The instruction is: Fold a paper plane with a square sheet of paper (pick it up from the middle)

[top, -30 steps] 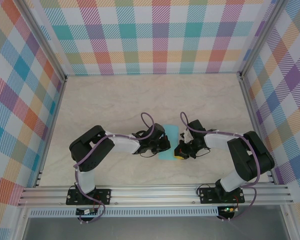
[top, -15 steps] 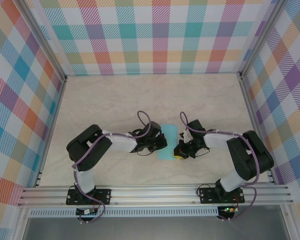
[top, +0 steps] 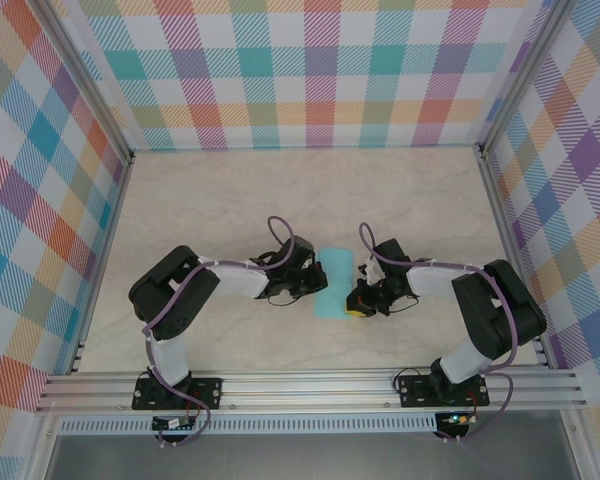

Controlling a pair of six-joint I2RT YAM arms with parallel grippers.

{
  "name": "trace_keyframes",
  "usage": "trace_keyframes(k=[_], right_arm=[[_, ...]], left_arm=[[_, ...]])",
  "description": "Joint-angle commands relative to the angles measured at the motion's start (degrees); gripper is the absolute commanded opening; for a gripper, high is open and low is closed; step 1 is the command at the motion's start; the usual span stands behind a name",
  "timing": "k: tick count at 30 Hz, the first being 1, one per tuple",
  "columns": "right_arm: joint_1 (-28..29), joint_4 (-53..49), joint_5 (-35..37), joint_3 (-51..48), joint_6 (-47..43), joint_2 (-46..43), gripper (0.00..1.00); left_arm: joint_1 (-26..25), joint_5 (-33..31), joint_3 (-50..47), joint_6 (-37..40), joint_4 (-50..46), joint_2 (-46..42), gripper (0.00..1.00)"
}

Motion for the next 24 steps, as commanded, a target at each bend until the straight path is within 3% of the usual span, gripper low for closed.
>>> trace_keyframes(k=[1, 12, 18, 24], right_arm=[[0.3, -4.5, 5.4, -1.6, 0.0, 2.8, 0.0], [0.4, -4.4, 4.6, -1.3, -0.6, 2.9, 0.0], [0.3, -4.4, 4.3, -1.3, -0.8, 2.8, 0.0], [0.3, -4.4, 3.6, -1.1, -1.3, 1.9, 0.0]], left_arm=[[3.8, -5.2, 0.0, 2.4, -5.8, -0.7, 0.0], [5.2, -0.7, 0.8, 2.7, -5.1, -5.5, 0.03], [1.5, -2.1, 1.2, 2.1, -6.4, -11.0, 0.05], [-2.2, 1.2, 3.6, 1.8, -4.3, -5.4, 0.04]])
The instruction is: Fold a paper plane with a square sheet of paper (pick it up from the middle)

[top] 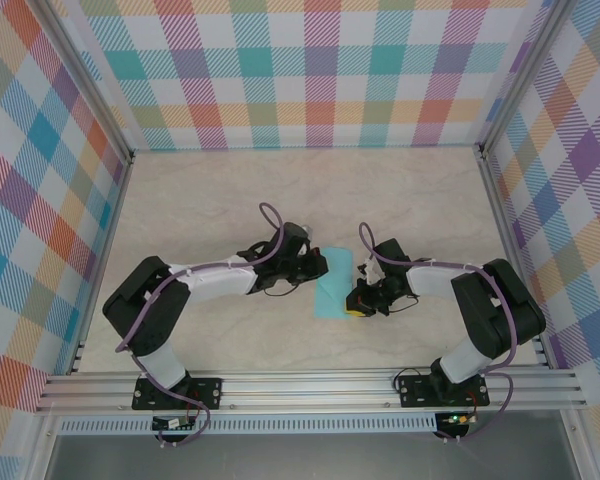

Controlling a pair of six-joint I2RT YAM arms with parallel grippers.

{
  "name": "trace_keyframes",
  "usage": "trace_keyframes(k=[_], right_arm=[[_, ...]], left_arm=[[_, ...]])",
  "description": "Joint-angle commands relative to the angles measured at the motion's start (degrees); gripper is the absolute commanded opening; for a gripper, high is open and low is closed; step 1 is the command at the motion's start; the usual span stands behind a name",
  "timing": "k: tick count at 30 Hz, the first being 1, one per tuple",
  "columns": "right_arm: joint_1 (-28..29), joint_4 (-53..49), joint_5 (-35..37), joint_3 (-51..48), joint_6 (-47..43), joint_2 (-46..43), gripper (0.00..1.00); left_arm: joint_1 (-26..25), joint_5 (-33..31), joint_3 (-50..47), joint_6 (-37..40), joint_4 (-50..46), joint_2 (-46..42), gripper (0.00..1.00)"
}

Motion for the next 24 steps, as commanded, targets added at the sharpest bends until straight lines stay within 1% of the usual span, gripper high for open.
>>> trace_keyframes(k=[1, 6, 15, 20, 24], right_arm=[[0.3, -4.7, 3.9, -1.1, -1.0, 1.2, 0.0], [0.3, -5.1, 2.7, -0.5, -1.4, -0.1, 0.0], [1.2, -6.0, 0.3, 3.0, -1.0, -3.9, 0.03], [2.5, -4.8, -0.3, 6.3, -0.6, -0.4, 0.04], [2.9, -5.0, 1.9, 7.0, -0.3, 2.9, 0.04]], left_arm=[[-1.8, 2.5, 2.0, 0.0, 0.8, 4.8, 0.04], [-3.1, 2.9, 4.0, -0.8, 1.2, 9.8, 0.03], [-3.3, 0.1, 2.1, -1.2, -0.5, 9.9, 0.02], [-3.4, 0.0, 1.9, -1.2, -0.9, 9.8, 0.02], [-3.5, -0.2, 1.9, -1.2, -1.2, 9.8, 0.01]])
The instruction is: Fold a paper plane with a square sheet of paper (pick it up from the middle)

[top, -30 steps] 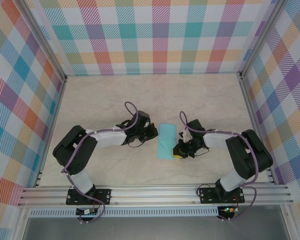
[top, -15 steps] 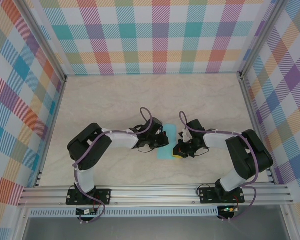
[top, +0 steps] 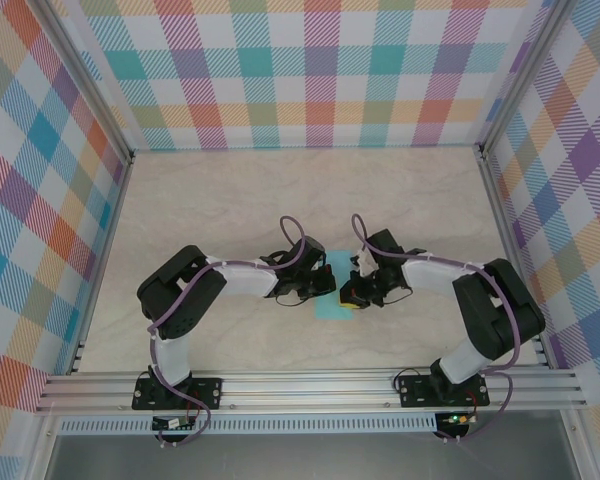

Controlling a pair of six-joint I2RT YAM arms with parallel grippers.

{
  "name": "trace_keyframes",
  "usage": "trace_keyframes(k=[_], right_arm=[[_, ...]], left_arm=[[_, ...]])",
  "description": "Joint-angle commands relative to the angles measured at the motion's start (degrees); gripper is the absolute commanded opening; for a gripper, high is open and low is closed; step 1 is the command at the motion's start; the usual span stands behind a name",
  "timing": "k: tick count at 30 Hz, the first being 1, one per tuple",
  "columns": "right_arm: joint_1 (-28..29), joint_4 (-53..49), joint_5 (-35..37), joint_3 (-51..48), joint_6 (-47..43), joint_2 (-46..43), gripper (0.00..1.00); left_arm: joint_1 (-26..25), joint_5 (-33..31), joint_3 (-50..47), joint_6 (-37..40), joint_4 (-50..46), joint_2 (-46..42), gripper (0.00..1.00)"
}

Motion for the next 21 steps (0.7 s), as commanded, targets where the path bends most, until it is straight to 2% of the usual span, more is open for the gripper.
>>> trace_keyframes(k=[1, 6, 16, 21], right_arm=[[0.4, -1.0, 1.6, 0.4, 0.1, 2.9, 0.04], [0.4, 0.6, 2.2, -4.6, 1.1, 1.4, 0.05], [-0.2, 0.1, 1.1, -12.7, 3.3, -7.3, 0.08], [-2.6, -2.5, 1.7, -12.6, 2.3, -14.4, 0.16]], left_arm=[[-0.6, -1.5, -0.6, -0.3, -1.4, -0.8, 0.02], [-0.6, -2.1, -0.3, -0.3, -2.6, -0.6, 0.01], [-0.6, -3.1, -1.2, -0.5, -4.0, -0.3, 0.0], [-0.6, -2.6, -1.5, -0.3, -3.5, -1.1, 0.0]])
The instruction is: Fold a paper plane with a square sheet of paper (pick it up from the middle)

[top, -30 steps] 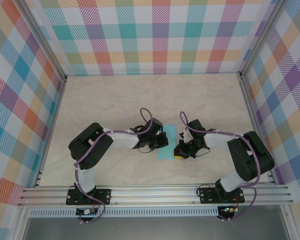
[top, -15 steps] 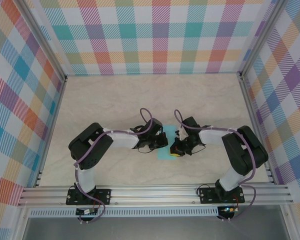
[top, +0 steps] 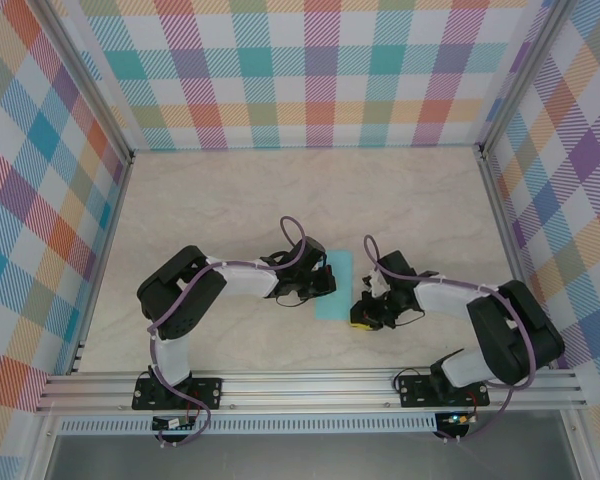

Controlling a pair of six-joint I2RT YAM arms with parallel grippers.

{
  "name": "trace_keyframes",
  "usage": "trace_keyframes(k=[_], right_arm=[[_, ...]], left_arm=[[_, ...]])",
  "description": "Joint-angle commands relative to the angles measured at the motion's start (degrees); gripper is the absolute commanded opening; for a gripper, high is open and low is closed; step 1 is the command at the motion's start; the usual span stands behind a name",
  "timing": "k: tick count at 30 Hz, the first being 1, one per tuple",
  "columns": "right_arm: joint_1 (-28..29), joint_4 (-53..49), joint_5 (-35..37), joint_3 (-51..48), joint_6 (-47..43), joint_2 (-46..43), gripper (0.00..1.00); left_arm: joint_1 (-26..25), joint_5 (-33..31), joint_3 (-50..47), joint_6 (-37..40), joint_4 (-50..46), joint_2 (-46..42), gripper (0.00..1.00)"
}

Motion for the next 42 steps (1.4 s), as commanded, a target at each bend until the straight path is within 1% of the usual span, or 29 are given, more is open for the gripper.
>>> trace_keyframes(k=[1, 4, 8, 13, 17, 18, 22, 26, 33, 37, 42], right_arm=[[-2.3, -4.7, 1.1, 1.6, -1.0, -4.6, 0.19], [-4.6, -6.0, 3.0, 4.5, -2.2, -5.5, 0.31], [-5.7, -4.8, 2.9, 8.0, -2.9, -1.8, 0.37], [-5.8, 0.2, -1.3, 10.1, -1.6, 4.0, 0.42], [-5.6, 2.2, -4.2, 10.9, -2.1, 6.9, 0.44], [-5.2, 2.4, -4.8, 11.1, -2.5, 7.5, 0.44], [-4.9, 2.1, -3.6, 12.0, -3.6, 11.0, 0.44], [-4.6, 4.3, -5.3, 11.9, -3.6, 13.8, 0.41], [-4.5, 6.1, -6.4, 11.6, -3.5, 13.8, 0.36], [-4.5, 6.8, -7.2, 11.5, -3.3, 13.9, 0.35], [-4.5, 7.1, -6.8, 11.4, -3.7, 13.4, 0.29]], left_arm=[[-0.4, -1.8, -1.5, -0.1, -2.9, -1.3, 0.0], [-0.5, -1.7, -1.5, -0.1, -2.7, -2.1, 0.0], [-0.5, -2.3, -1.7, -0.1, -3.2, -3.3, 0.0], [-0.6, -2.9, -2.2, 0.1, -3.4, -4.4, 0.0], [-0.6, -2.8, -2.0, 0.1, -3.2, -4.2, 0.0], [-0.6, -2.7, -1.9, 0.1, -2.8, -4.1, 0.0], [-0.6, -2.5, -1.4, 0.0, -3.2, -3.4, 0.0], [-0.6, -3.0, -1.2, -0.1, -4.2, -3.2, 0.0], [-0.6, -4.1, -0.4, 0.0, -7.5, -2.9, 0.0], [-0.6, -4.2, -0.3, 0.1, -7.4, -2.8, 0.0], [-0.6, -3.8, 0.1, 0.2, -7.4, -2.9, 0.0]])
